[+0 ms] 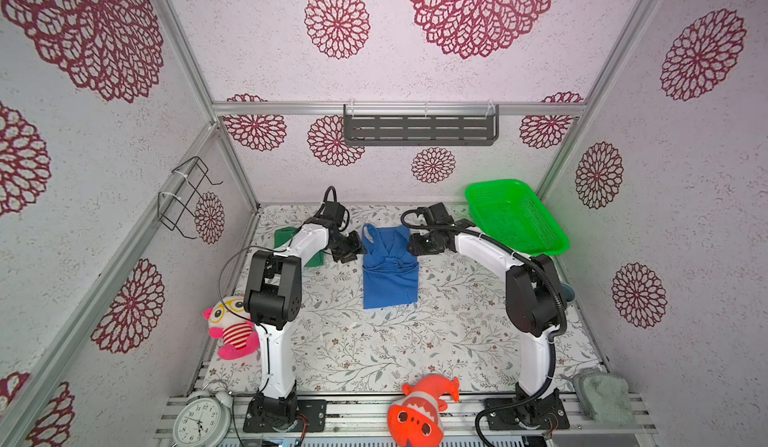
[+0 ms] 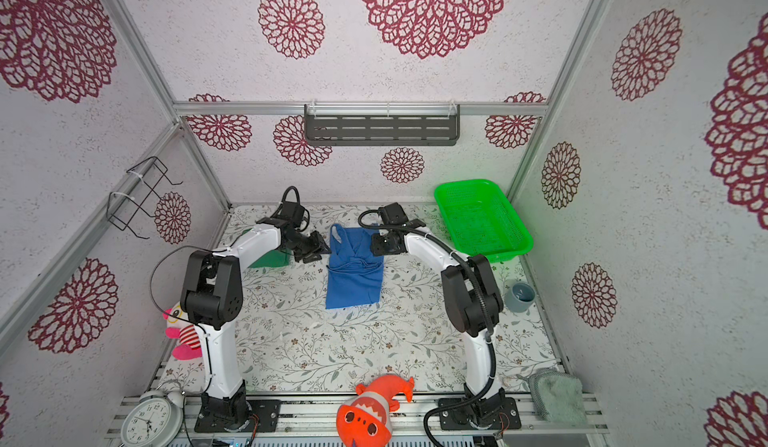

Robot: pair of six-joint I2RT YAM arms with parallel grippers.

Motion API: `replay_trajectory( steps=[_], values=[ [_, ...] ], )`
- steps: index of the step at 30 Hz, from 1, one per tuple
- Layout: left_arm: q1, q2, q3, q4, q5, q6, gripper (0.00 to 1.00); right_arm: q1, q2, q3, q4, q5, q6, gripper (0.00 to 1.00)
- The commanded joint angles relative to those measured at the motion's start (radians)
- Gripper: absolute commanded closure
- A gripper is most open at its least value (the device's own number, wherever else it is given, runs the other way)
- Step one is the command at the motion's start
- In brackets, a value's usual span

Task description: Fold and stack the tank tops

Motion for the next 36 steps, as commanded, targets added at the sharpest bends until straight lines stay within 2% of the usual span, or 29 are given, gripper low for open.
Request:
replay_trajectory(
  steps=[1, 5, 9, 15, 20, 23, 26, 29, 33, 36],
  values=[
    [0.020, -0.070, 0.029, -0.023, -0.011, 0.031, 0.54, -0.020, -0.105, 0.011, -0.022, 0.011, -0.032, 0.53],
    [-0.017, -0.200, -0.166, 0.068, -0.005, -0.024, 0.55, 0.002, -0.217, -0.175, 0.044, -0.029, 0.019, 0.58],
    [-0.088, -0.293, -0.374, 0.136, -0.068, -0.078, 0.59, 0.062, -0.288, -0.340, 0.076, -0.007, 0.059, 0.64],
    [-0.178, -0.290, -0.507, 0.232, -0.084, -0.162, 0.63, 0.104, -0.289, -0.463, 0.149, -0.012, 0.112, 0.70],
    [-0.175, -0.173, -0.395, 0.228, -0.115, -0.130, 0.63, 0.104, -0.172, -0.379, 0.190, -0.033, 0.099, 0.72],
    [-0.158, -0.072, -0.229, 0.153, -0.131, -0.075, 0.63, 0.099, -0.093, -0.266, 0.193, -0.027, 0.070, 0.74],
    [-0.139, 0.024, -0.026, 0.058, -0.205, 0.007, 0.62, 0.072, -0.003, -0.127, 0.174, -0.012, 0.039, 0.75],
    [-0.092, 0.095, 0.163, -0.055, -0.204, 0.046, 0.63, 0.040, 0.040, -0.018, 0.179, 0.017, 0.021, 0.76],
    [-0.071, 0.019, 0.172, -0.072, -0.266, 0.078, 0.63, 0.020, -0.011, 0.010, 0.171, 0.045, -0.001, 0.74],
    [-0.071, -0.075, 0.066, -0.048, -0.283, 0.073, 0.63, 0.021, -0.083, -0.053, 0.158, 0.039, 0.005, 0.73]
  ],
)
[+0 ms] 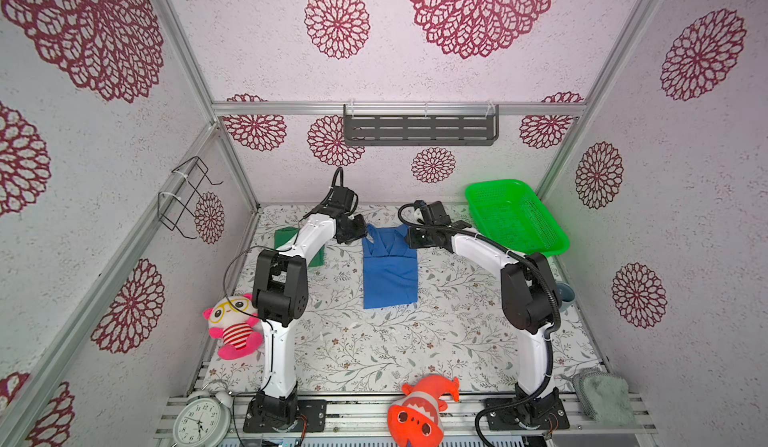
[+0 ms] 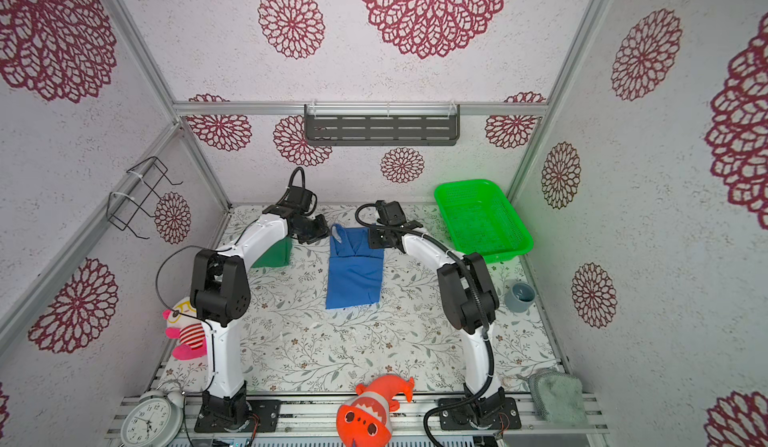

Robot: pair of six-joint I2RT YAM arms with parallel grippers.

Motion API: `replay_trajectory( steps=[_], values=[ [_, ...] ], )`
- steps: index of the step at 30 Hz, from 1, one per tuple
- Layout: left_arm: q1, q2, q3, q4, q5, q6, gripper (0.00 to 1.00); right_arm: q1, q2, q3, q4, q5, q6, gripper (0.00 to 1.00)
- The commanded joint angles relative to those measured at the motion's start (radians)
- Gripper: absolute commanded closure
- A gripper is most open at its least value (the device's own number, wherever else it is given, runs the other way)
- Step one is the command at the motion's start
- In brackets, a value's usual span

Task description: Fold and stack the tank tops

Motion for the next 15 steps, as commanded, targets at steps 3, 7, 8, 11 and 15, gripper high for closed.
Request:
replay_trajectory(
  steps=[3, 7, 8, 11, 15],
  values=[
    [-0.023, -0.191, -0.222, 0.021, 0.026, -0.005, 0.63, 0.013, -0.181, -0.158, 0.003, -0.019, 0.009, 0.73],
    [-0.068, -0.313, -0.472, 0.104, 0.058, -0.065, 0.63, 0.015, -0.294, -0.354, -0.001, -0.085, 0.045, 0.72],
    [-0.073, -0.347, -0.543, 0.127, 0.067, -0.092, 0.63, 0.015, -0.327, -0.408, 0.005, -0.109, 0.058, 0.71],
    [-0.084, -0.450, -0.727, 0.194, 0.104, -0.169, 0.64, 0.014, -0.419, -0.544, 0.021, -0.174, 0.099, 0.69],
    [-0.121, -0.529, -0.894, 0.270, 0.156, -0.272, 0.63, 0.018, -0.493, -0.697, 0.122, -0.301, 0.203, 0.66]
  ],
)
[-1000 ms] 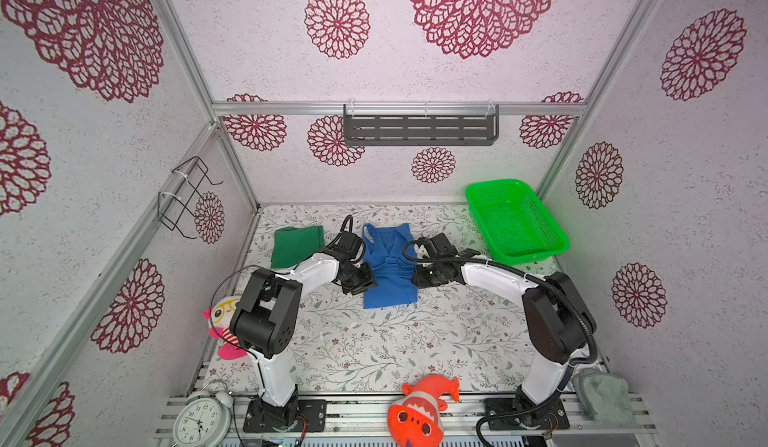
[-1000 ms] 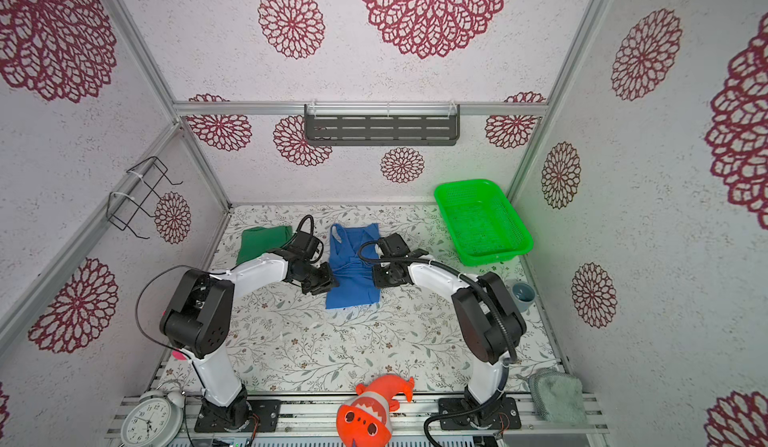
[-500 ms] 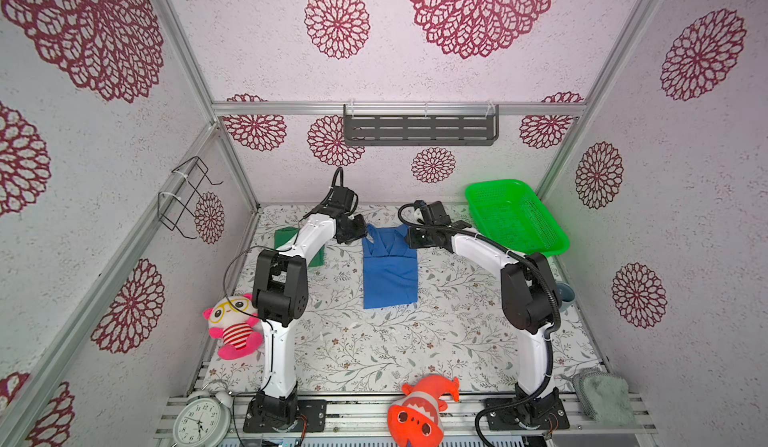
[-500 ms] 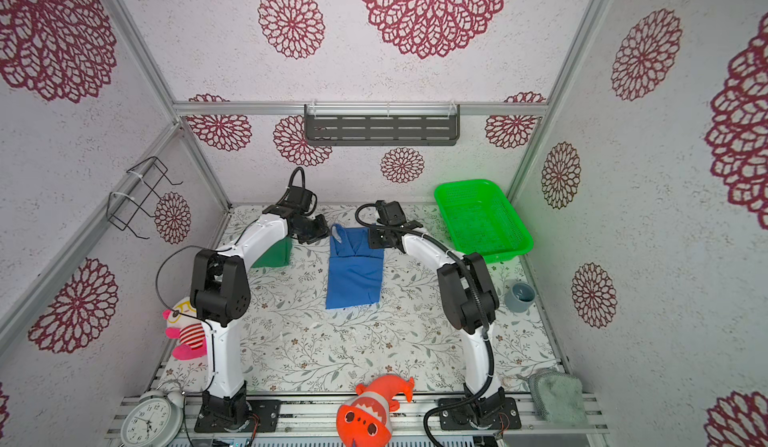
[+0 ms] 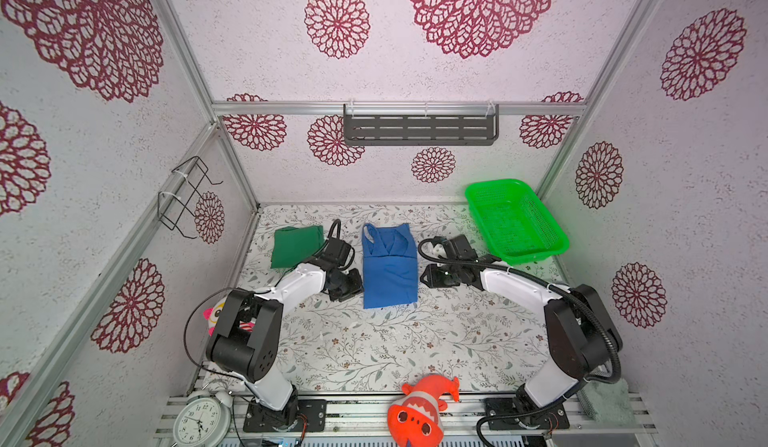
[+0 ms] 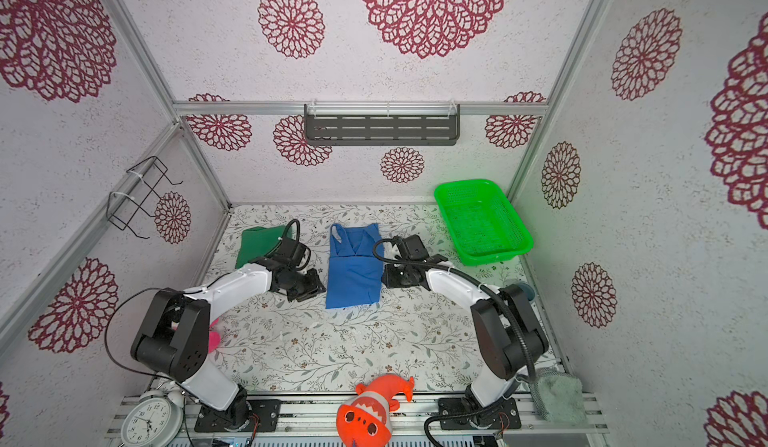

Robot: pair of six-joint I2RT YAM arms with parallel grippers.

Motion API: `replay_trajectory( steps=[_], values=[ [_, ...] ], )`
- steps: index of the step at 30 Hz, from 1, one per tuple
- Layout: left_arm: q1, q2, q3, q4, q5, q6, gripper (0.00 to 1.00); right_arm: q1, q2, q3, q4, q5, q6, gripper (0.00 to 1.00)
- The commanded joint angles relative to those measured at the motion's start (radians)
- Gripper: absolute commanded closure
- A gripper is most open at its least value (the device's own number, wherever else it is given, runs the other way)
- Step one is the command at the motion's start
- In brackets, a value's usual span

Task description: Fold and stack the tank tops

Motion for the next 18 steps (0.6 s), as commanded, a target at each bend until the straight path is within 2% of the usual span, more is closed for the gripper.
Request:
replay_trajectory(
  steps=[1, 4, 7, 18],
  values=[
    [-0.029, -0.066, -0.092, 0.141, 0.067, -0.130, 0.62, 0.005, -0.076, -0.087, 0.110, -0.146, 0.118, 0.65],
    [-0.064, -0.069, -0.169, 0.229, 0.091, -0.209, 0.57, 0.004, -0.093, -0.150, 0.159, -0.153, 0.156, 0.62],
    [-0.080, -0.036, -0.200, 0.283, 0.097, -0.243, 0.57, 0.006, -0.077, -0.173, 0.227, -0.170, 0.195, 0.62],
    [-0.085, 0.049, -0.178, 0.285, 0.004, -0.253, 0.60, 0.024, 0.052, -0.181, 0.403, -0.216, 0.261, 0.64]
  ],
)
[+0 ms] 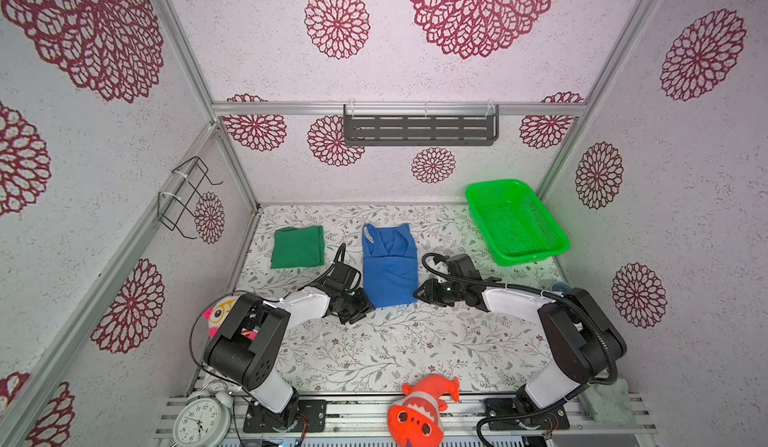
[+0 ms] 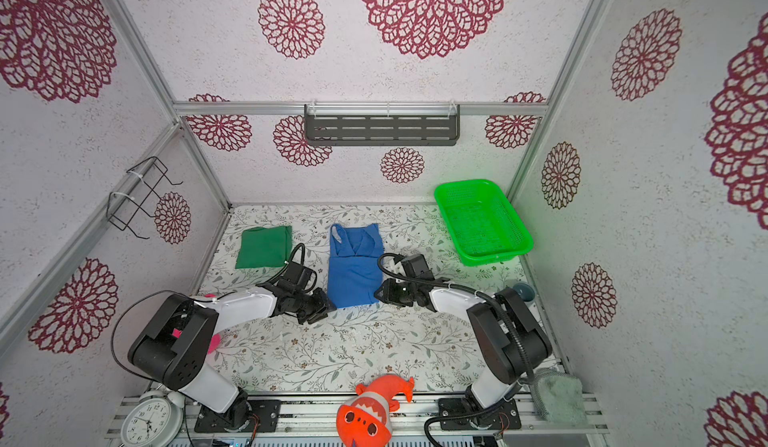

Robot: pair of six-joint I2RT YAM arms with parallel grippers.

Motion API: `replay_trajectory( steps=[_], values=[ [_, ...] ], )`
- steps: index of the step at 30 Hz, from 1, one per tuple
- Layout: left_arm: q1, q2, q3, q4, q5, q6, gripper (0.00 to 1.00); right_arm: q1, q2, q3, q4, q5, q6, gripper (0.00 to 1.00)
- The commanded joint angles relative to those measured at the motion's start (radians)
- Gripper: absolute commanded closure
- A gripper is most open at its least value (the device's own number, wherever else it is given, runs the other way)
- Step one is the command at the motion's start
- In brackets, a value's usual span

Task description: Fold and stack the tank tops

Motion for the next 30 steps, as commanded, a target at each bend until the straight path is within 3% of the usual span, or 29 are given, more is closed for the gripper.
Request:
replay_trajectory(
  steps=[1, 9, 13, 17, 25, 30],
  values=[
    [-0.003, 0.041, 0.007, -0.016, -0.078, -0.010, 0.60, 0.011, 0.023, 0.014, 0.068, -0.028, 0.029, 0.64],
    [-0.002, 0.085, 0.055, -0.073, -0.139, 0.027, 0.64, 0.016, 0.083, 0.024, 0.103, -0.043, 0.039, 0.65],
    [-0.002, 0.108, 0.076, -0.090, -0.144, 0.038, 0.79, 0.017, 0.086, 0.040, 0.087, -0.035, 0.032, 0.82],
    [-0.001, 0.105, 0.088, -0.138, -0.177, 0.064, 1.00, 0.016, 0.073, 0.079, -0.053, 0.017, -0.044, 0.99],
    [-0.001, 0.083, 0.075, -0.197, -0.225, 0.089, 1.00, 0.010, 0.086, 0.221, -0.448, 0.159, -0.288, 1.00],
    [-0.004, 0.078, 0.061, -0.185, -0.220, 0.077, 1.00, -0.001, 0.102, 0.282, -0.555, 0.213, -0.360, 1.00]
  ],
)
